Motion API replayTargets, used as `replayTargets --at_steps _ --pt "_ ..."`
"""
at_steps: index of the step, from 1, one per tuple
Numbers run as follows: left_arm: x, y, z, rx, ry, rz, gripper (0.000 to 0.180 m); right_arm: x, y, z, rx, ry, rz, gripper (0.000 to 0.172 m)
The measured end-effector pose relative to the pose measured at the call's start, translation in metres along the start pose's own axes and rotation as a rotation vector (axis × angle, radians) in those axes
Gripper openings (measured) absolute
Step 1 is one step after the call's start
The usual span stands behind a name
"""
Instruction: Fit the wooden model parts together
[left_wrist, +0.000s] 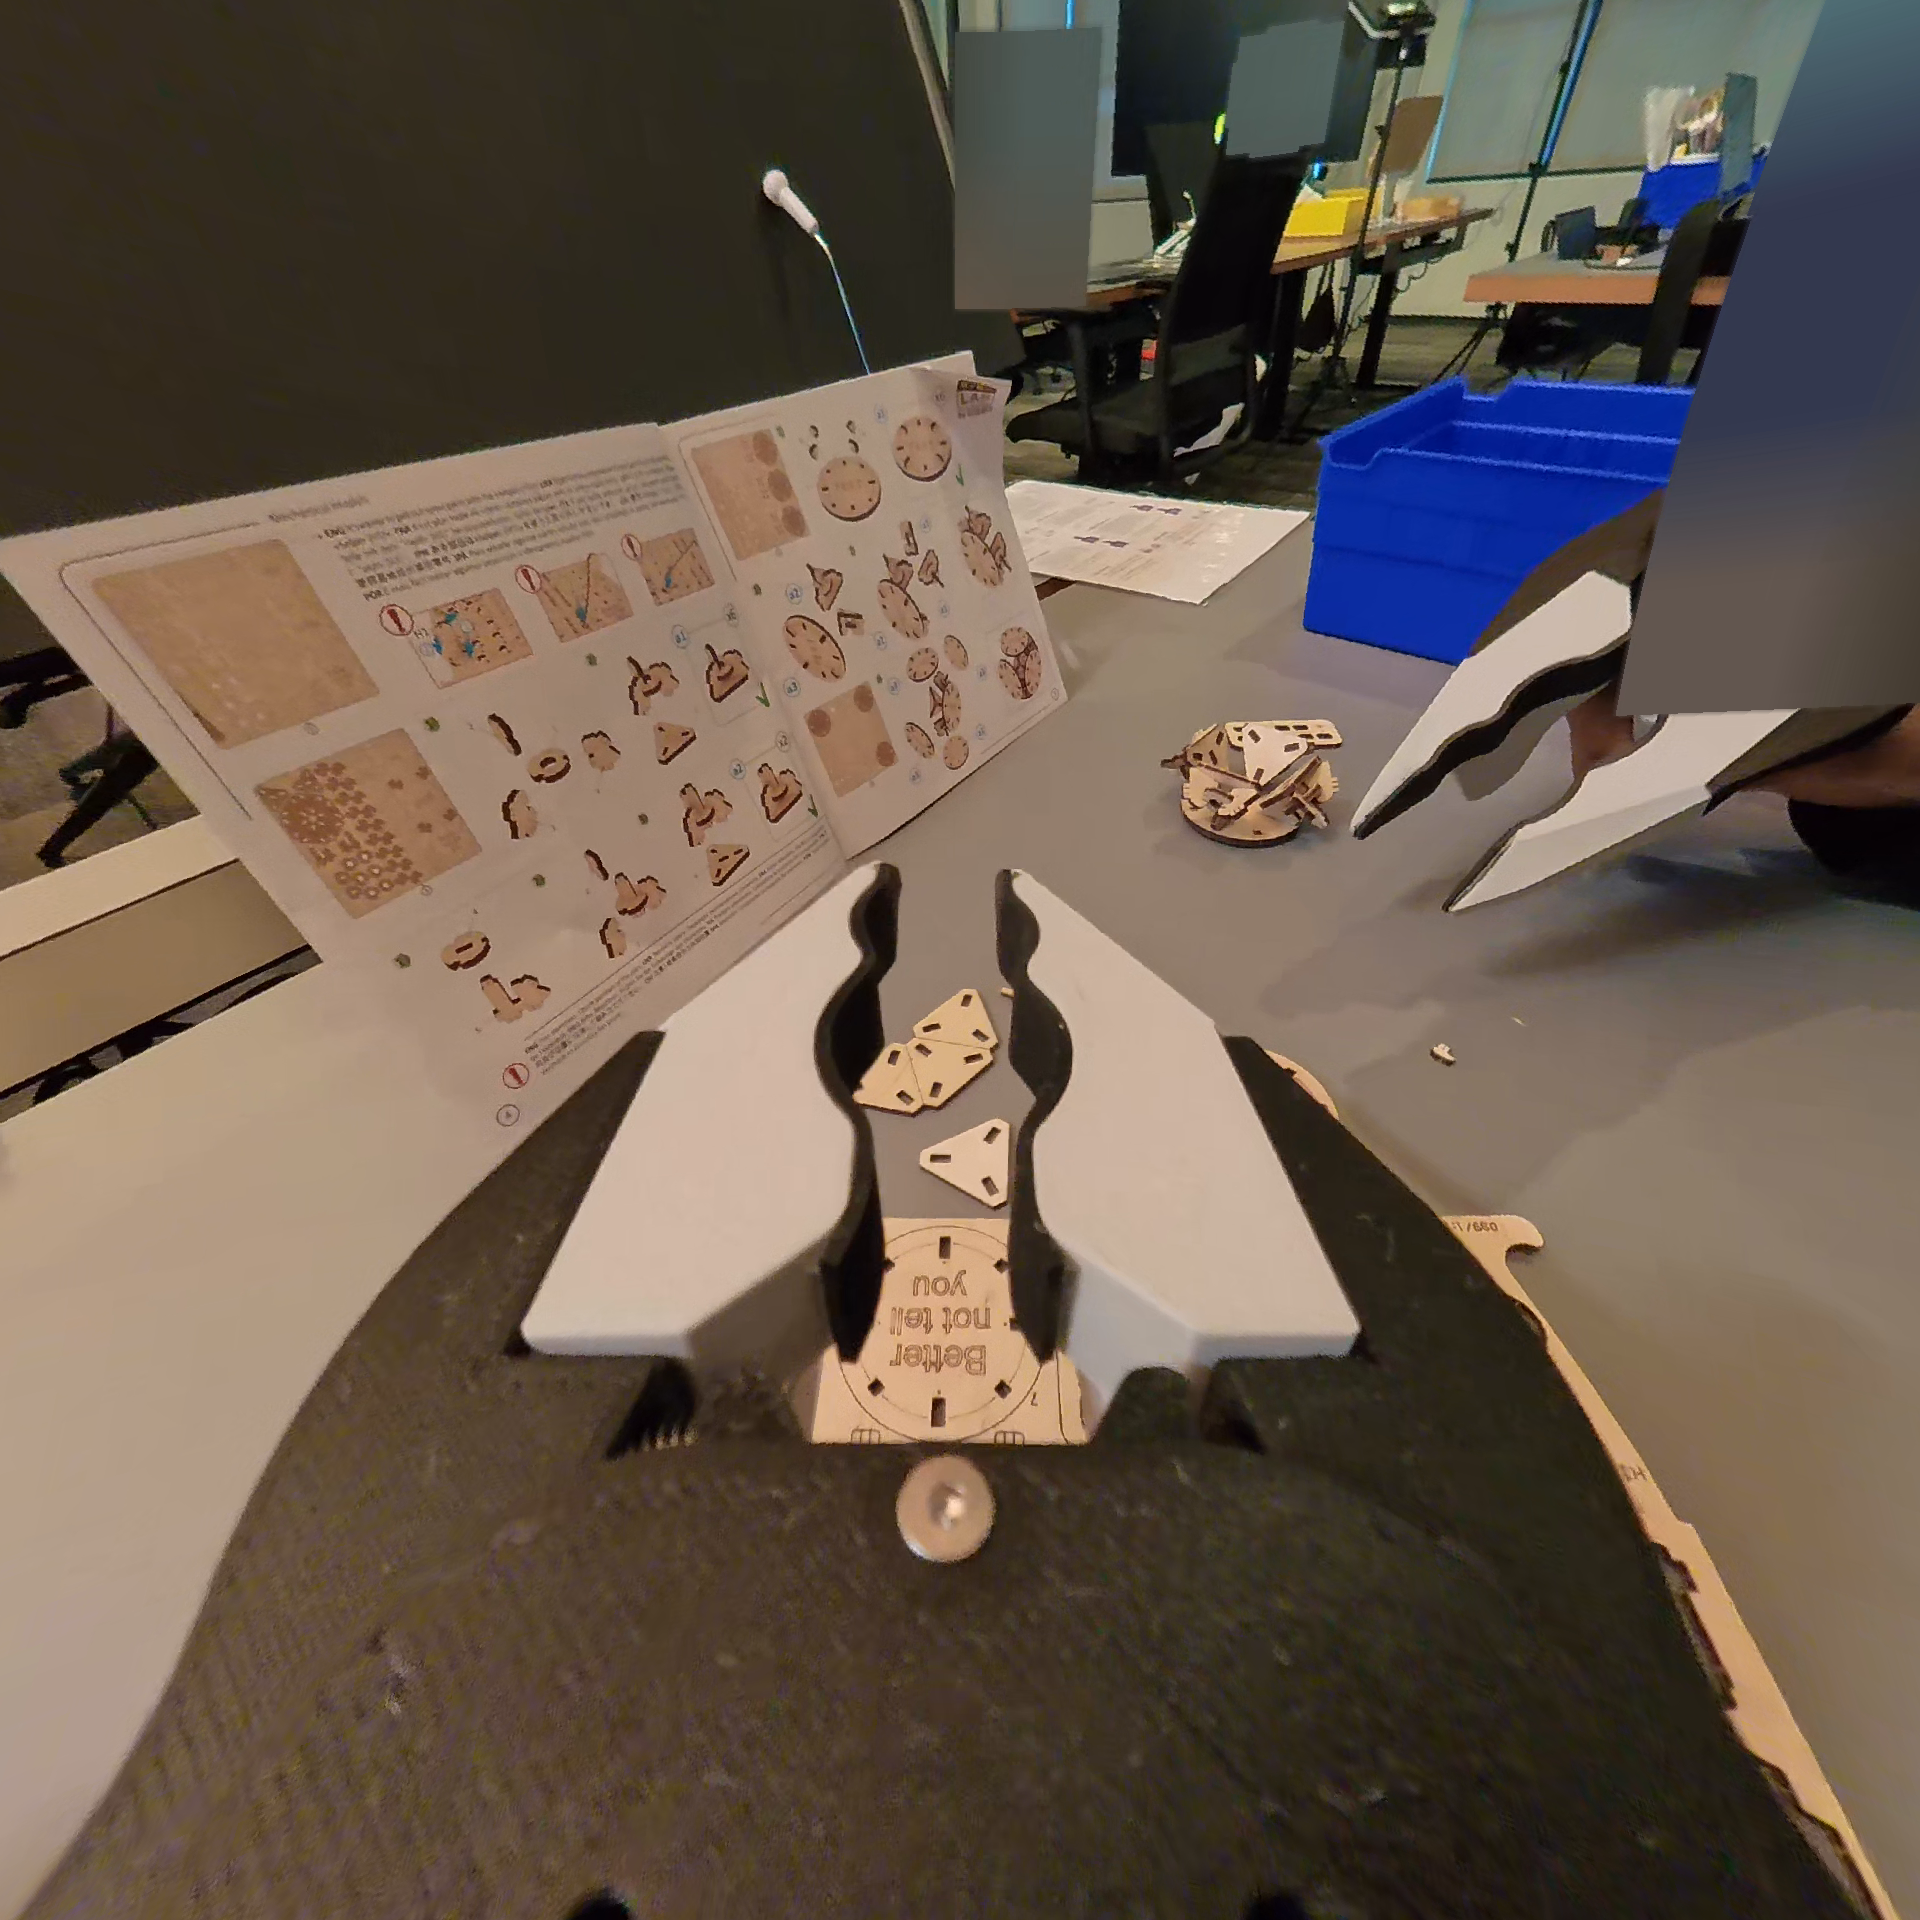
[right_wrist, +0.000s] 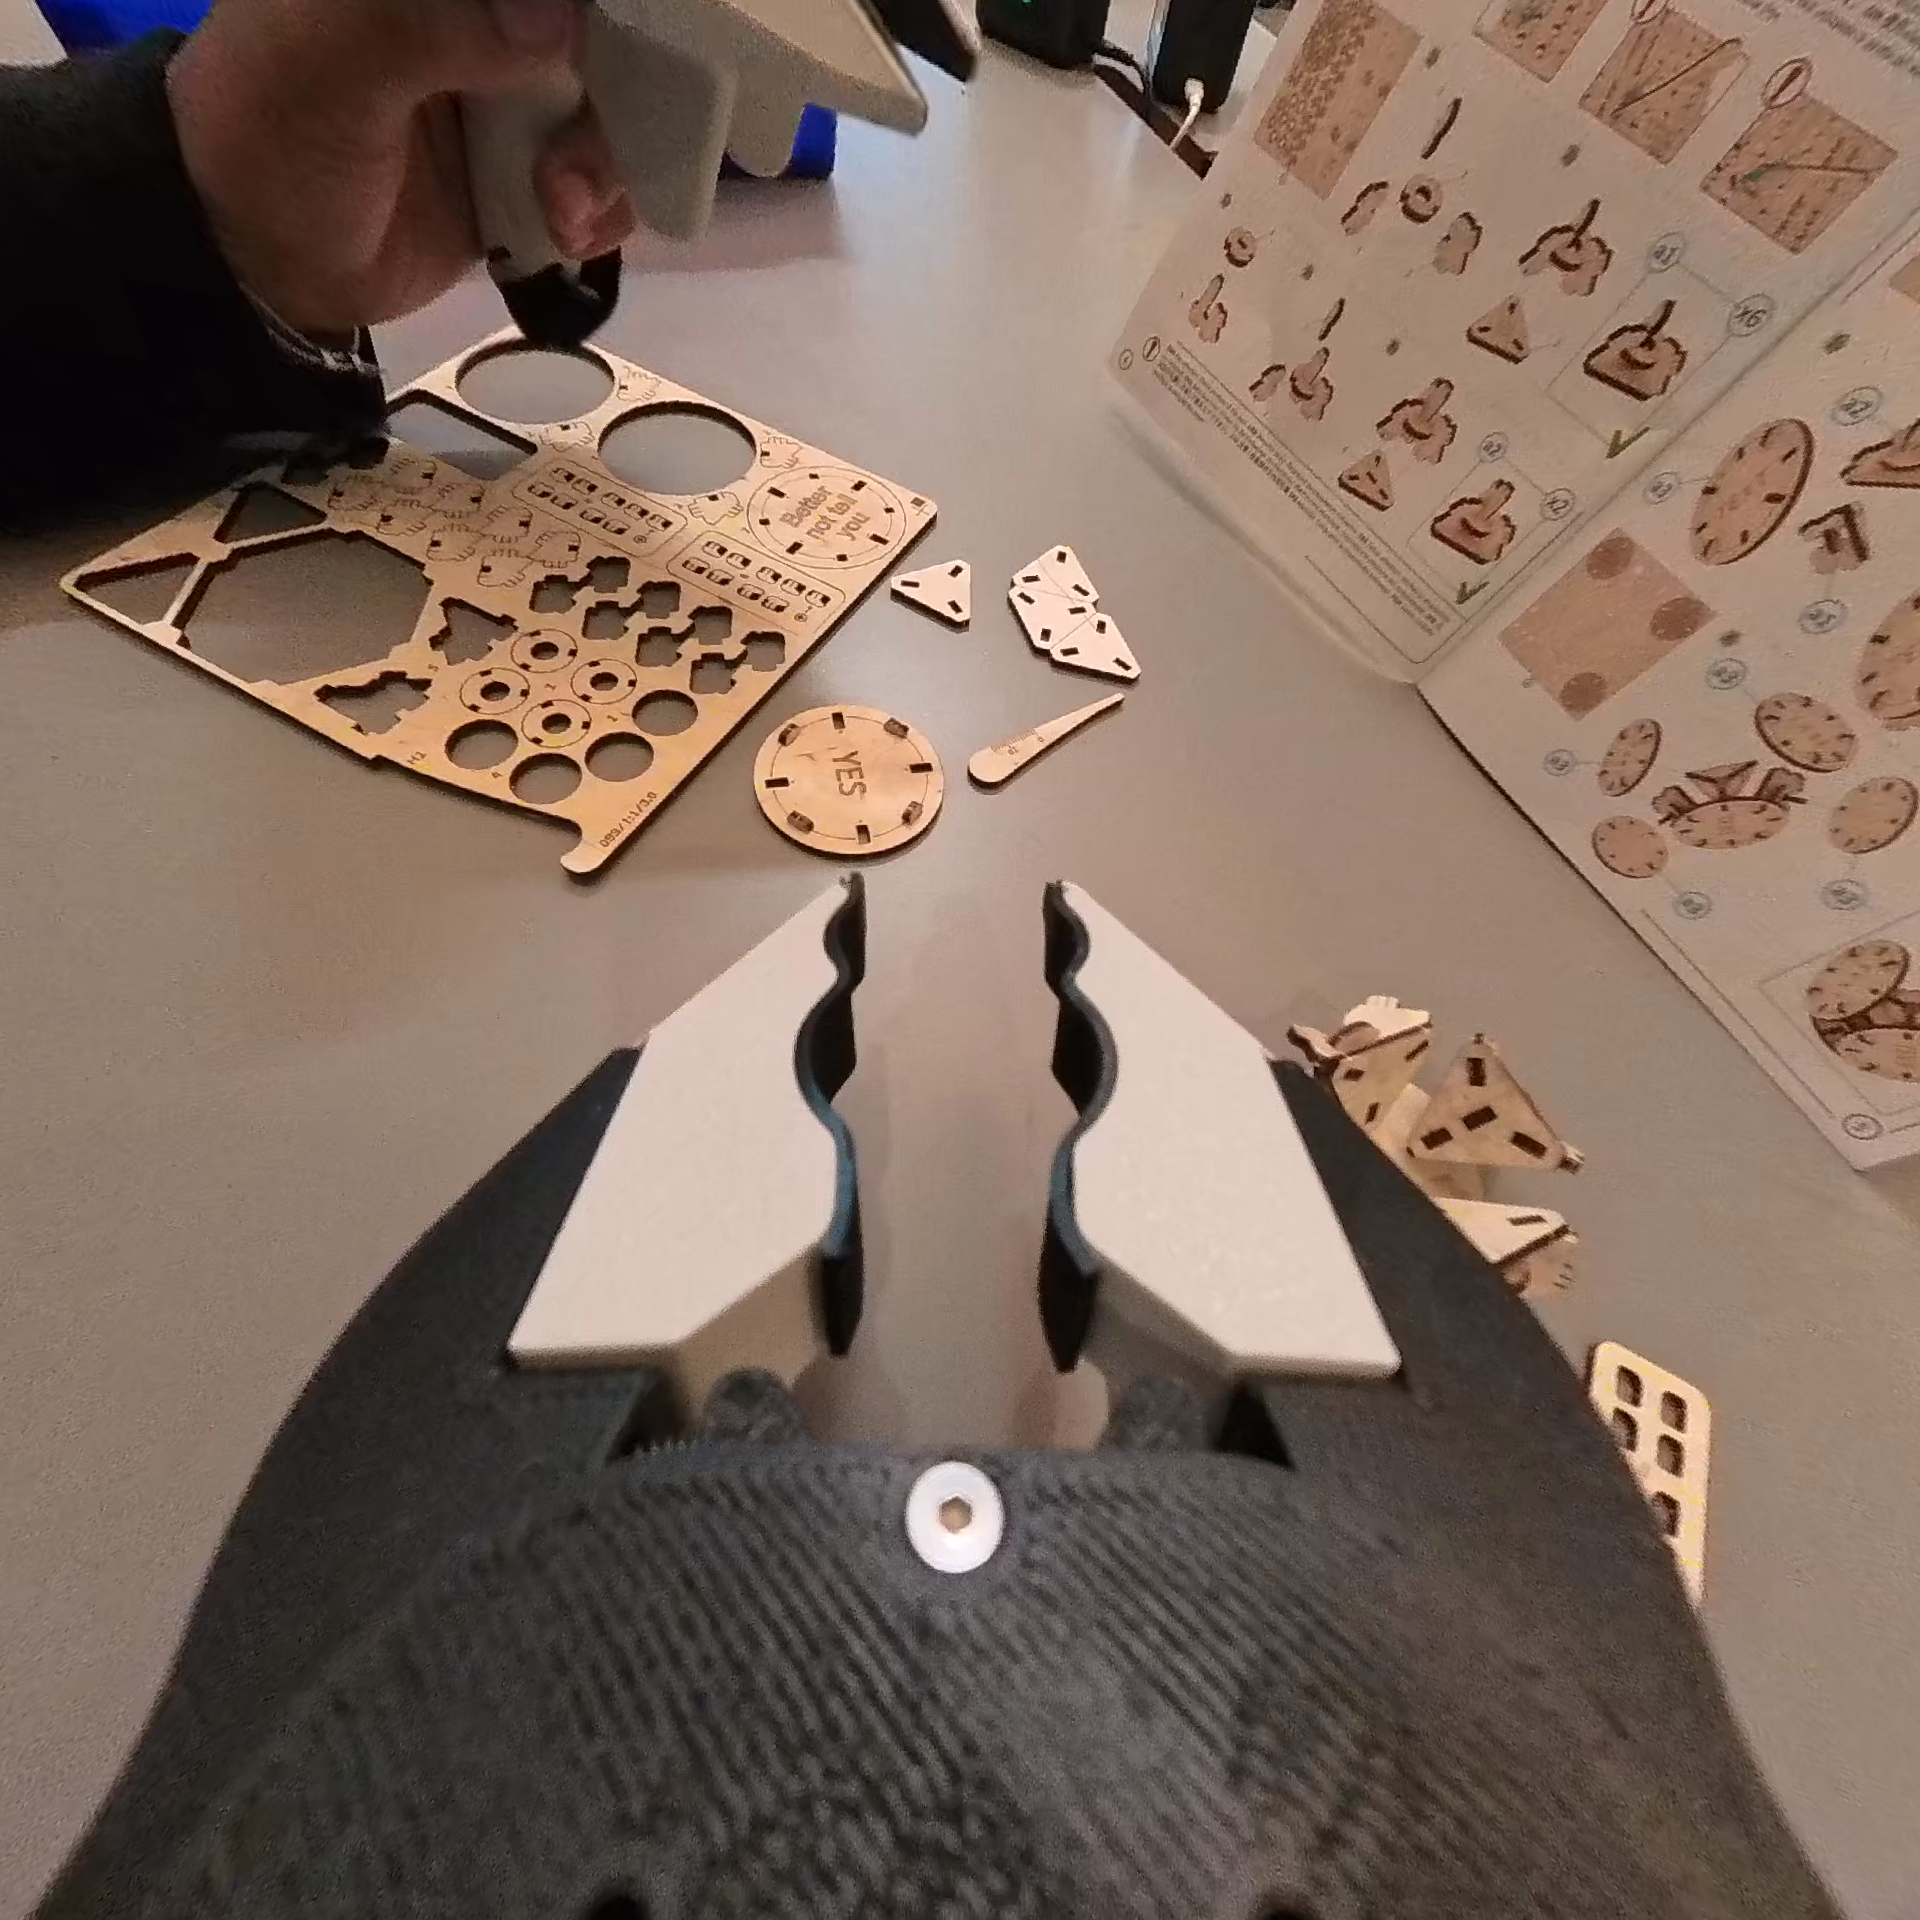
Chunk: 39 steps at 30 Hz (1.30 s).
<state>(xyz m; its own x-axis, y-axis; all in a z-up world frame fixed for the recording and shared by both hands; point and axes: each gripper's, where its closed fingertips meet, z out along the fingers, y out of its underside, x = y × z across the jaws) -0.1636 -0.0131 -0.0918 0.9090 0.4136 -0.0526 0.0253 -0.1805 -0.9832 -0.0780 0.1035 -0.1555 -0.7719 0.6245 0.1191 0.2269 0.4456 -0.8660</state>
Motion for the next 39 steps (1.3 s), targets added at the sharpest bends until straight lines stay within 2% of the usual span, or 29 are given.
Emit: replayTargets --at_steps 9,15,18,20,22,24,30,34,37,39 --pt "-0.030 -0.012 -0.022 0.046 -0.113 -0.015 0.015 0.001 0.003 0.003 -0.012 0.009 -0.012 0.033" --pt "-0.044 -0.004 -0.025 0.031 -0.132 -0.106 0.022 -0.001 0.003 0.004 -0.015 0.012 -0.026 0.033" --pt "-0.051 0.012 -0.023 -0.075 -0.170 -0.100 0.023 -0.002 0.002 0.004 -0.016 0.017 -0.039 0.033" --pt "-0.061 0.027 -0.027 -0.185 -0.253 -0.010 0.016 -0.002 0.001 0.004 -0.017 0.023 -0.047 0.033" --pt "-0.068 0.042 -0.031 -0.283 -0.292 0.050 0.017 -0.003 0.001 0.004 -0.018 0.026 -0.053 0.033" --pt "-0.068 0.064 -0.037 -0.398 -0.265 0.024 0.024 -0.003 0.001 0.004 -0.019 0.030 -0.059 0.034" --pt "-0.036 0.112 -0.066 -0.632 -0.049 -0.022 0.024 -0.006 0.000 0.006 -0.016 0.027 -0.069 0.034" --pt "-0.037 0.130 -0.073 -0.716 -0.037 -0.028 0.026 -0.008 0.002 0.008 -0.029 0.027 -0.083 0.034" --pt "-0.031 0.137 -0.072 -0.730 0.001 -0.030 0.018 -0.005 0.002 0.009 -0.030 0.051 -0.097 0.035" --pt "-0.029 0.137 -0.074 -0.743 0.007 -0.027 0.001 -0.003 0.001 0.008 -0.027 0.062 -0.092 0.035"
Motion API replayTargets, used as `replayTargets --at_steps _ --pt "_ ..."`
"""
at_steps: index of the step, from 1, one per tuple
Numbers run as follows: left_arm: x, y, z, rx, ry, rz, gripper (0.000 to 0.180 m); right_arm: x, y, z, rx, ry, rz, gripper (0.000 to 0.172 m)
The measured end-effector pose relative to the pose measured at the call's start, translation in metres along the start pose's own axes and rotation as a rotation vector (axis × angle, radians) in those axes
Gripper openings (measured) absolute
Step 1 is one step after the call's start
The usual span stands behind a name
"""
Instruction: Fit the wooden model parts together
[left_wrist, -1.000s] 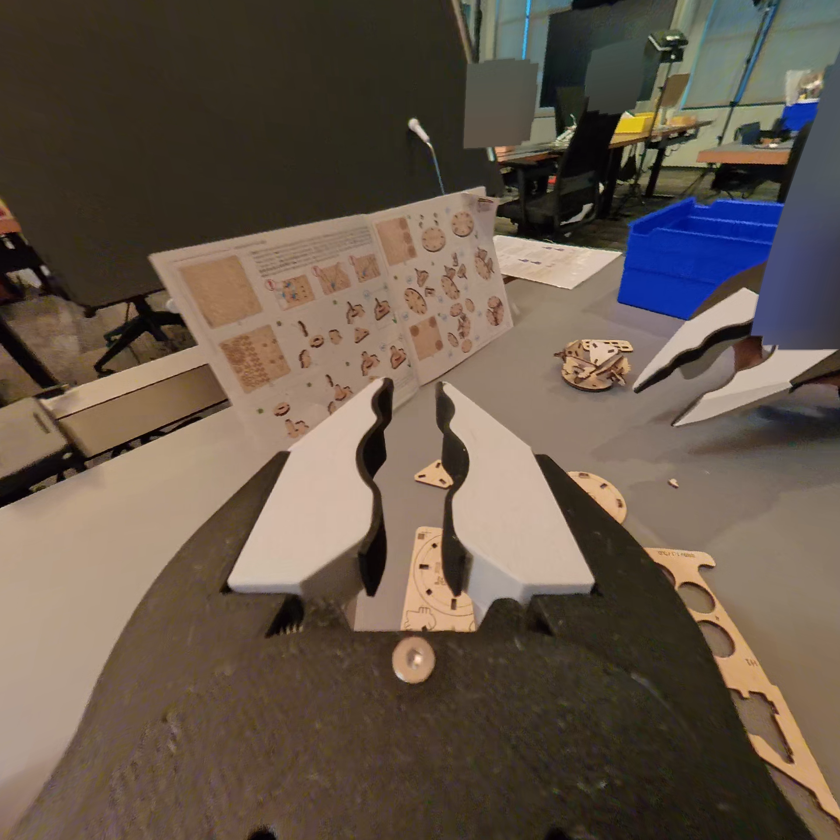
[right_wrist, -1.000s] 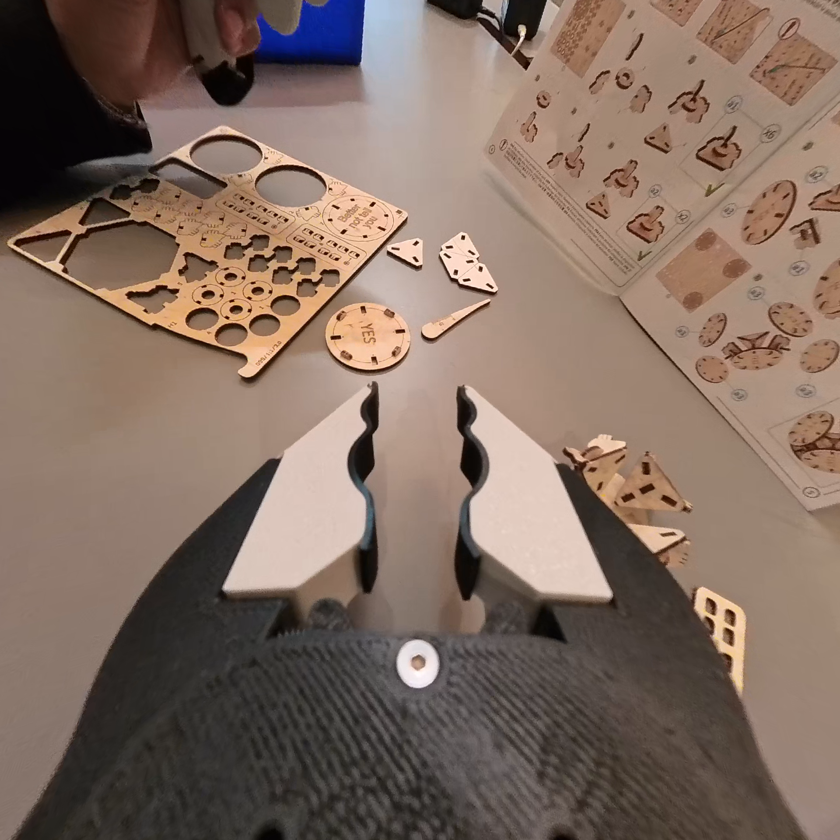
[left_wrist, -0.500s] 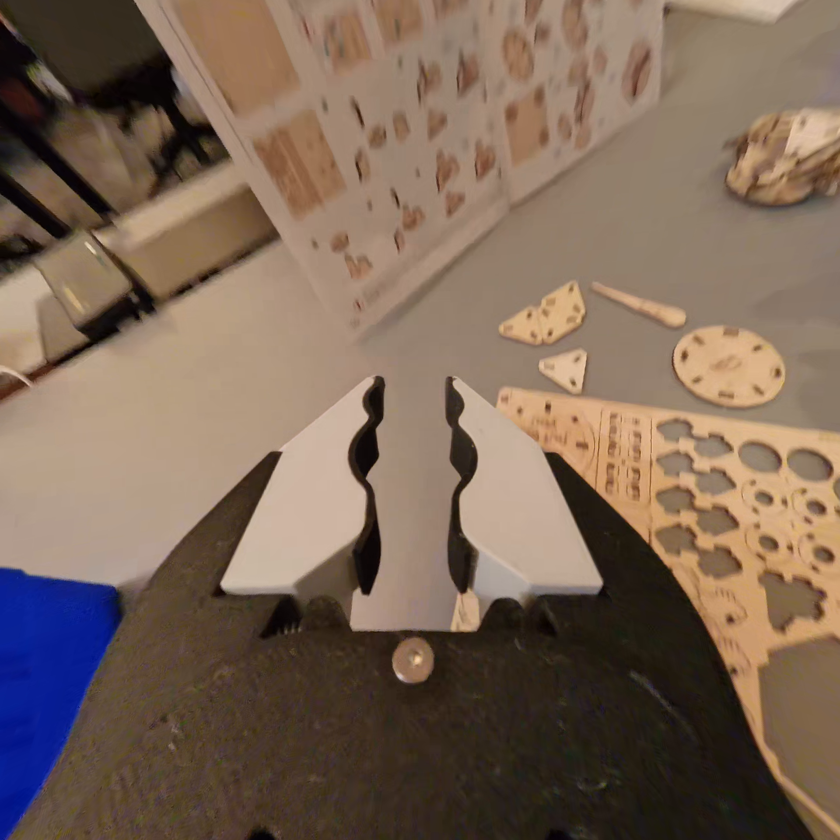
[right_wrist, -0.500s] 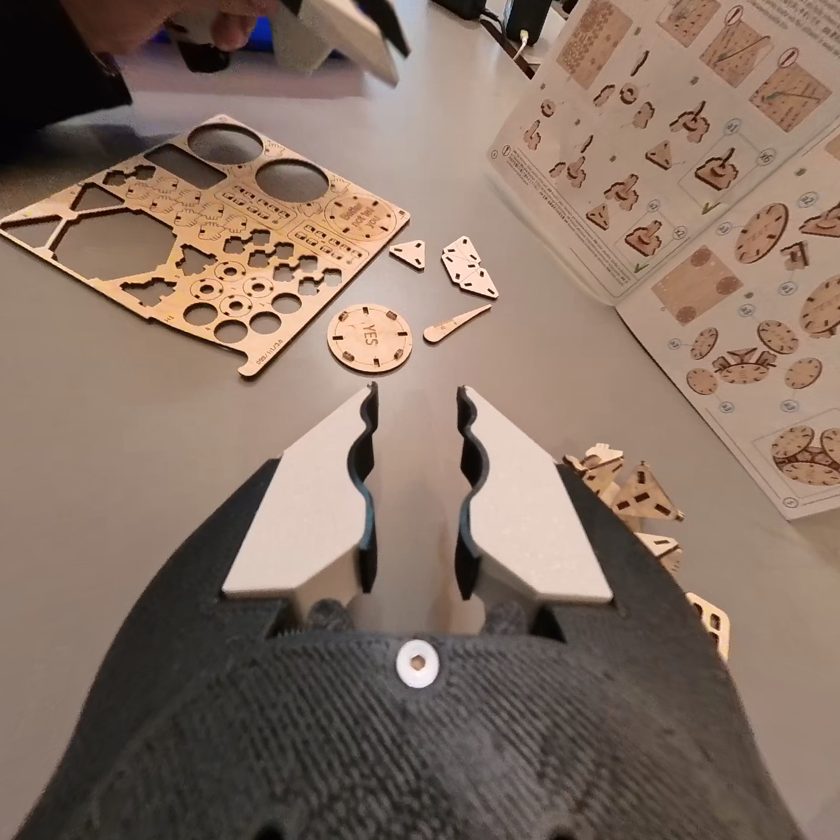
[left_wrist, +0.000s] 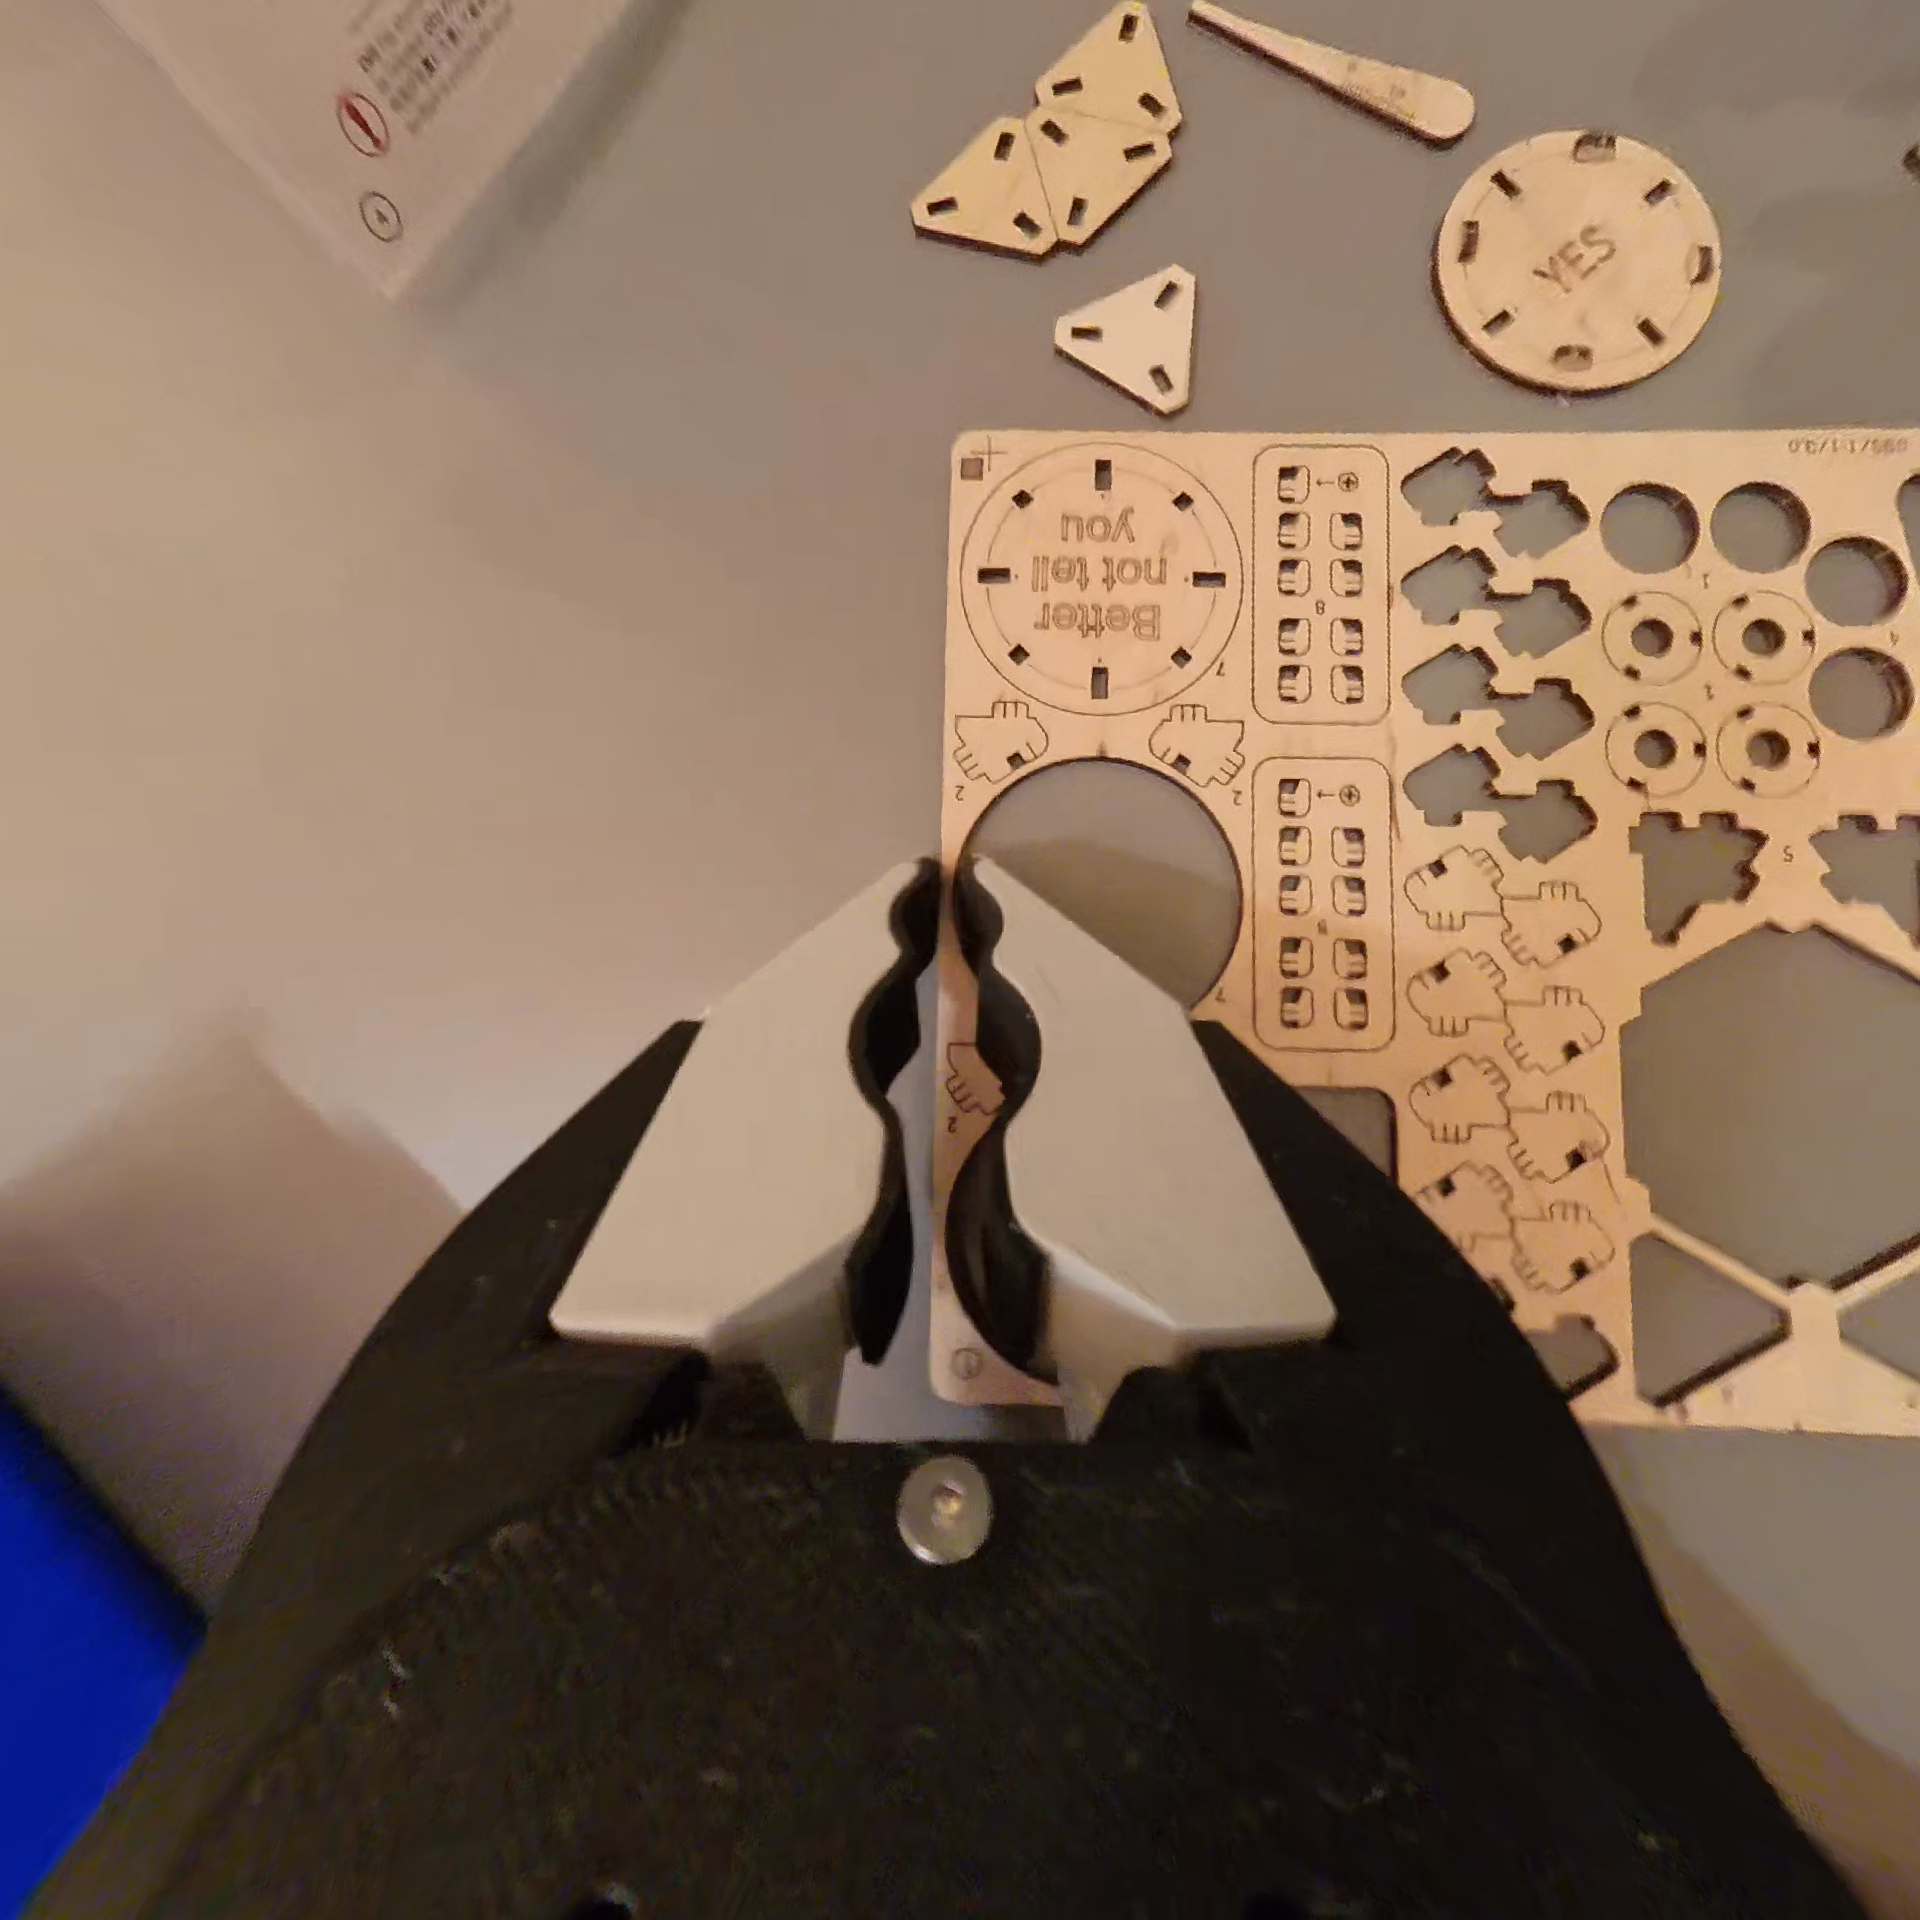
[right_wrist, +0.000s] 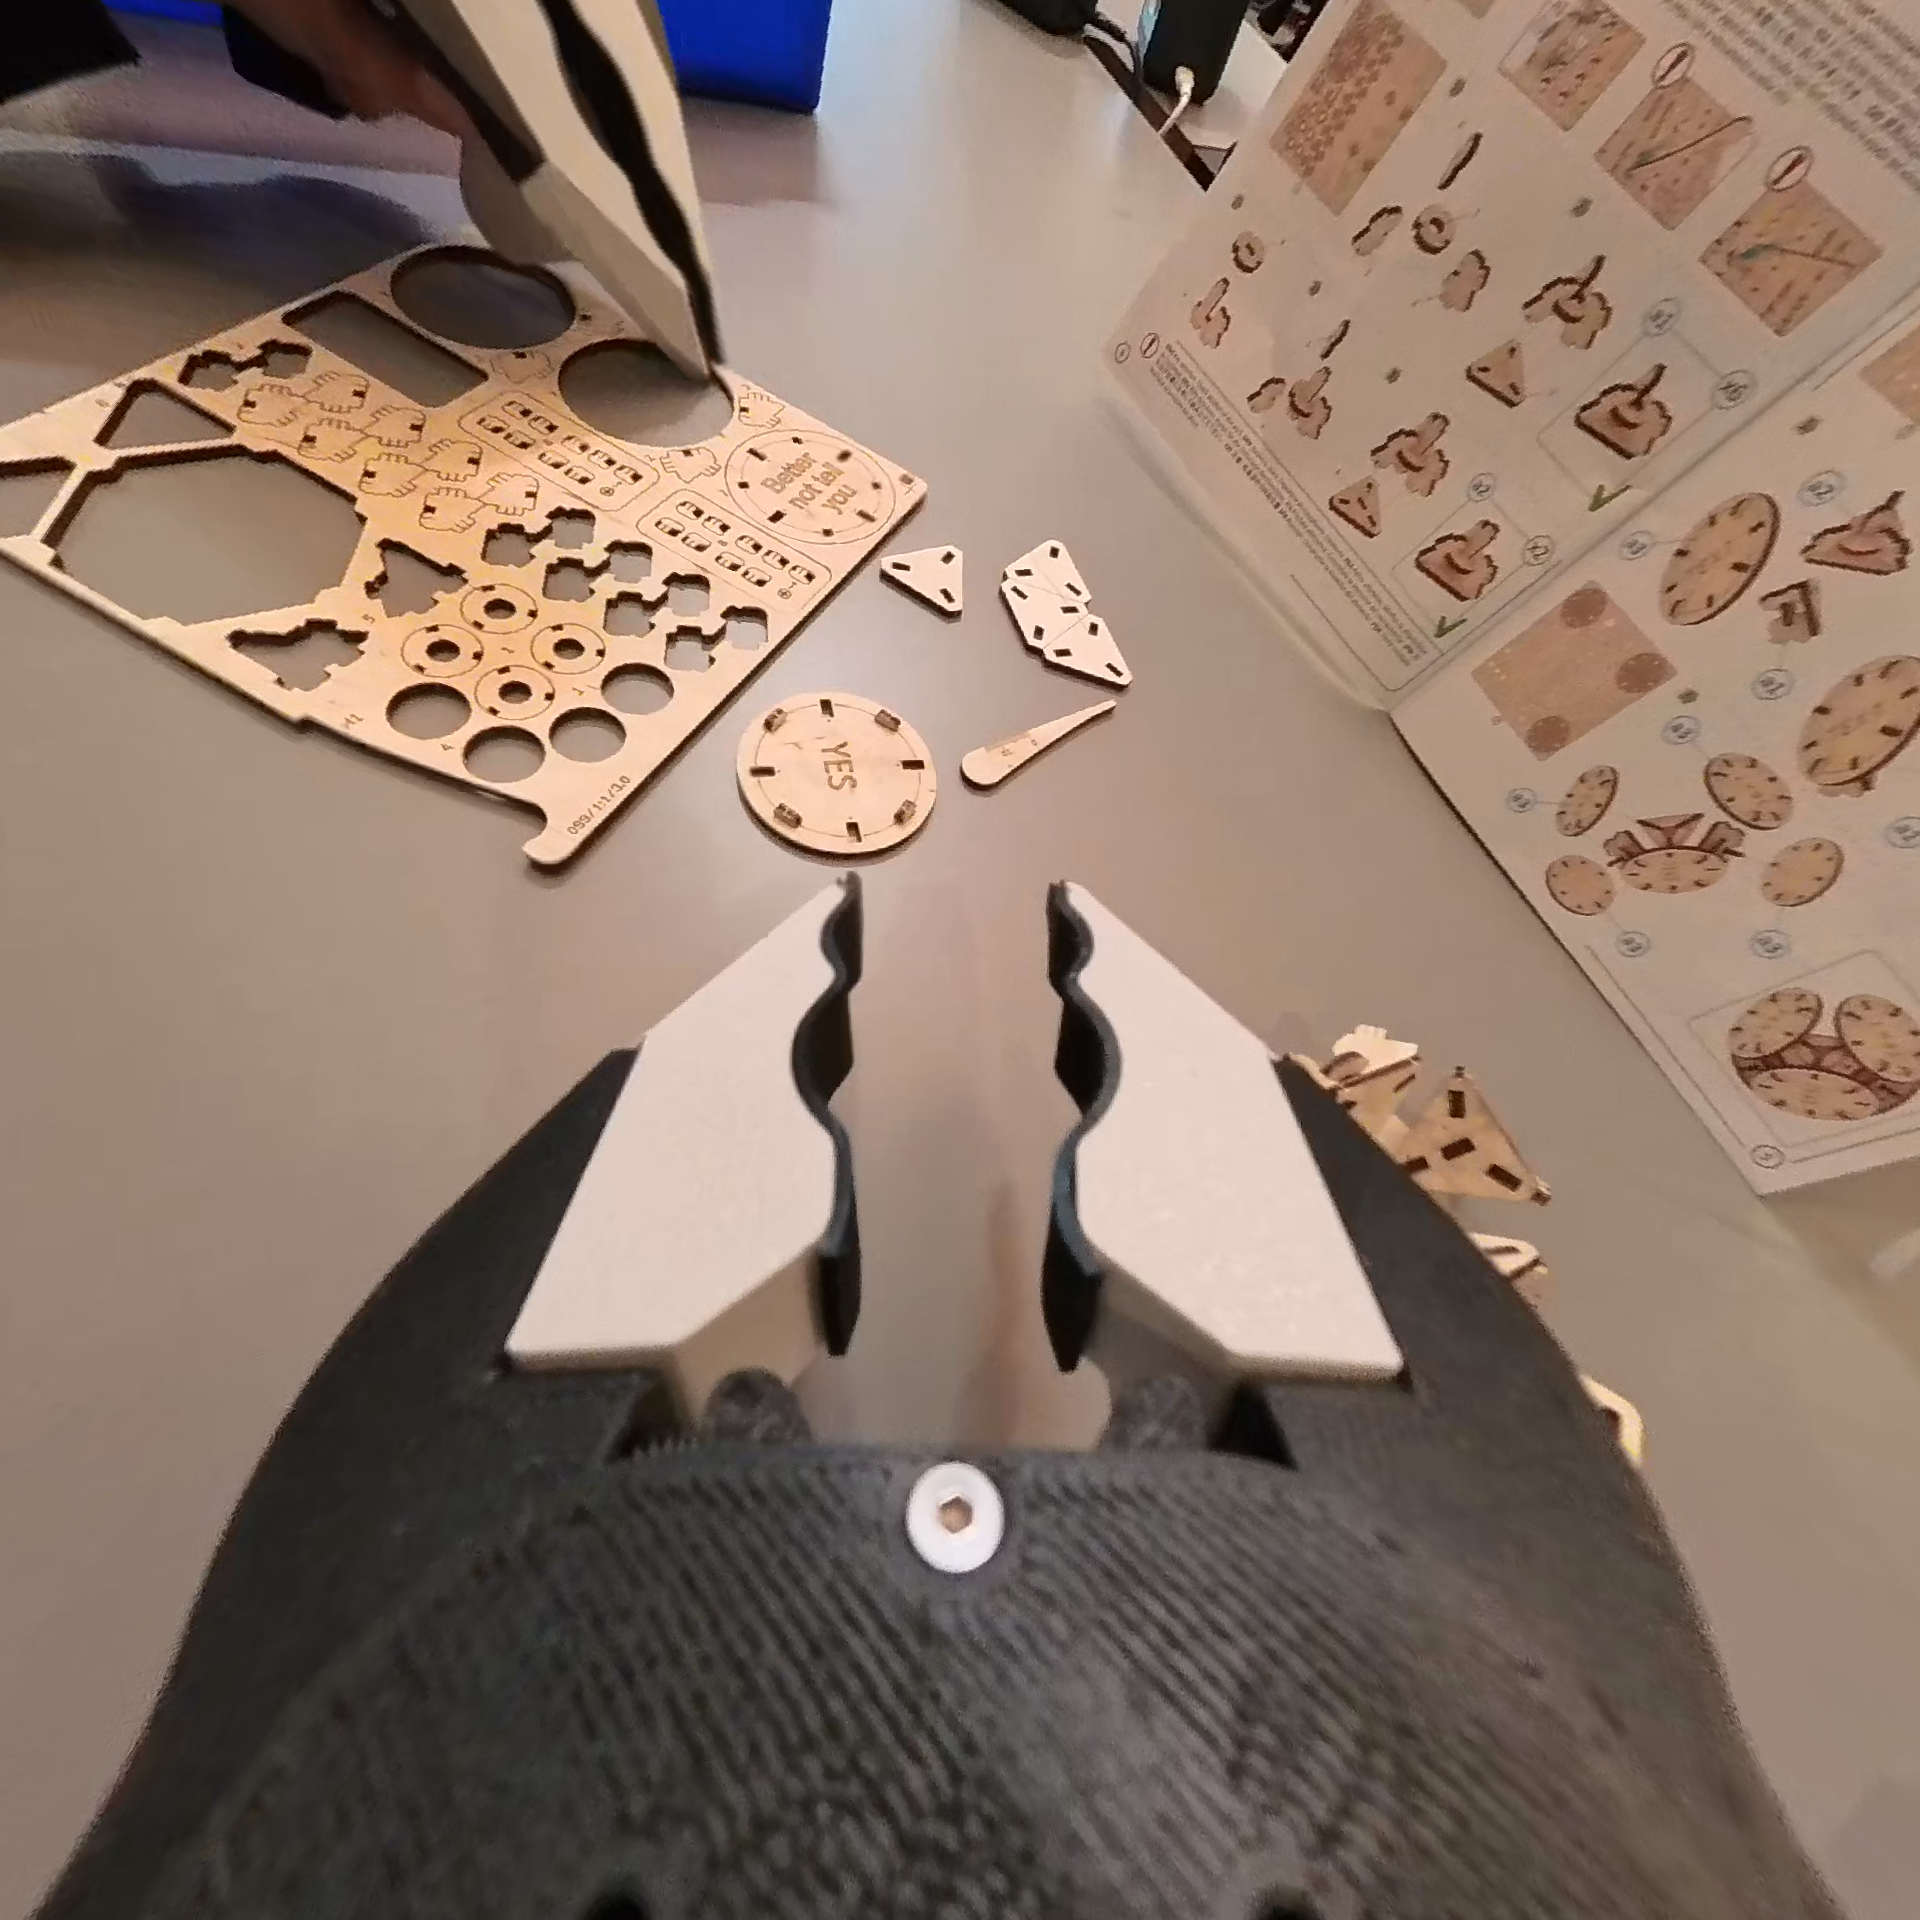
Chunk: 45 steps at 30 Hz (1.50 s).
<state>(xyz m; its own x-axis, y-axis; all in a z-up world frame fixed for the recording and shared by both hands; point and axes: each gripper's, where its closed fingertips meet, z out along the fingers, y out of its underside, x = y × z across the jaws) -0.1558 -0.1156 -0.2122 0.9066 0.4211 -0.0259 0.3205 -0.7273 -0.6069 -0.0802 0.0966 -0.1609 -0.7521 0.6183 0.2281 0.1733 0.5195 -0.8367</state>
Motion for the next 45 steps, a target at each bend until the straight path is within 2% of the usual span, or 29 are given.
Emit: replayTargets --at_steps 5,8,13,17,18,19,21,22,24,26,31,34,38,42,45 --pt "0.030 0.003 -0.012 -0.072 0.100 0.086 0.001 -0.006 -0.004 0.001 0.027 -0.044 0.057 0.035" --pt "0.054 -0.019 -0.025 -0.017 0.142 0.156 0.000 -0.023 -0.015 0.003 0.078 -0.143 0.137 0.043" --pt "0.093 -0.051 -0.047 0.062 0.121 0.348 0.001 -0.059 -0.038 0.009 0.153 -0.316 0.275 0.055" --pt "0.132 -0.078 -0.059 0.168 0.172 0.448 0.001 -0.079 -0.041 0.012 0.135 -0.442 0.382 0.061" --pt "0.138 -0.082 -0.060 0.177 0.177 0.461 0.000 -0.086 -0.041 0.010 0.119 -0.502 0.417 0.054" --pt "0.143 -0.084 -0.059 0.180 0.177 0.475 0.000 -0.092 -0.041 0.006 0.110 -0.567 0.448 0.035" --pt "0.157 -0.083 -0.058 0.184 0.243 0.485 0.000 -0.097 -0.043 0.000 0.106 -0.651 0.499 0.022" --pt "0.158 -0.084 -0.058 0.190 0.261 0.465 0.004 -0.098 -0.046 -0.005 0.120 -0.690 0.513 0.017" --pt "0.152 -0.091 -0.058 0.238 0.290 0.375 0.039 -0.095 -0.050 -0.012 0.144 -0.721 0.532 0.012" --pt "0.144 -0.100 -0.061 0.323 0.352 0.263 0.053 -0.091 -0.052 -0.018 0.163 -0.721 0.521 0.011" --pt "0.166 -0.127 -0.088 0.562 0.836 0.007 0.053 -0.081 -0.056 -0.030 0.201 -0.695 0.448 0.012" --pt "0.161 -0.125 -0.065 0.540 0.873 -0.082 0.060 -0.080 -0.058 -0.038 0.230 -0.716 0.420 0.011" --pt "0.176 -0.113 -0.046 0.425 0.958 -0.101 0.054 -0.083 -0.057 -0.046 0.239 -0.771 0.394 0.010" --pt "0.193 -0.109 -0.040 0.366 1.070 -0.127 0.015 -0.085 -0.046 -0.039 0.185 -0.780 0.409 0.012" --pt "0.191 -0.106 -0.031 0.319 1.078 -0.188 0.006 -0.082 -0.043 -0.033 0.177 -0.755 0.421 0.015"
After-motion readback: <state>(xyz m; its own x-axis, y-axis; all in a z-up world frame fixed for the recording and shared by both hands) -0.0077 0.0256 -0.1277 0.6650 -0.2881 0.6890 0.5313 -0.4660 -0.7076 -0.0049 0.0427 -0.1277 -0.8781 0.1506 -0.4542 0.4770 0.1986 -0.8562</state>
